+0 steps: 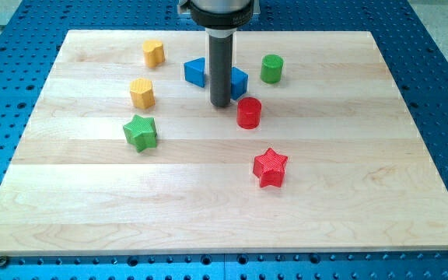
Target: Place the cube at the top right of the triangle
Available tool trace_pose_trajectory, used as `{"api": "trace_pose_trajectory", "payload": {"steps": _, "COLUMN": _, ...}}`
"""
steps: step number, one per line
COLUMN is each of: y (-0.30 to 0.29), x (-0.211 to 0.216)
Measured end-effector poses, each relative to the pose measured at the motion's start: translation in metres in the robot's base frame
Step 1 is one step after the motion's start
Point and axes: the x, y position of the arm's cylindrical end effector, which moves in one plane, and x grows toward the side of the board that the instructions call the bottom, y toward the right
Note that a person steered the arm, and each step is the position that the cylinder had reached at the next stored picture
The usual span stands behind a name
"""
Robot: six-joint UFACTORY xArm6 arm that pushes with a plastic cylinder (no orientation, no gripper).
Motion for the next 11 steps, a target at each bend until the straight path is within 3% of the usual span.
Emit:
{"api": "trace_pose_trajectory", "payload": {"steps": 1, "y": 0.007, "x": -0.03}}
{"api": "trace_pose_trajectory", "payload": {"steps": 2, "y": 0.02, "x": -0.029}}
{"api": "trace_pose_trajectory", "payload": {"steps": 3, "y": 0.017, "x": 0.001}}
{"api": "trace_pose_trajectory", "payload": {"steps": 4, "y": 0.067, "x": -0.015}}
{"api": "trace_pose_trajectory", "payload": {"steps": 5, "y": 0.062, "x": -0.059}}
{"api": "trace_pose_trajectory", "payload": {"steps": 7, "y": 0.002, "x": -0.027}}
{"api": "trace_pose_trajectory", "payload": {"steps": 8, "y": -0.008, "x": -0.075}}
{"api": "trace_pose_trajectory", "payload": {"steps": 9, "y": 0.011, "x": -0.088}}
{"api": "trace_pose_trajectory", "payload": {"steps": 11, "y": -0.039, "x": 0.0}}
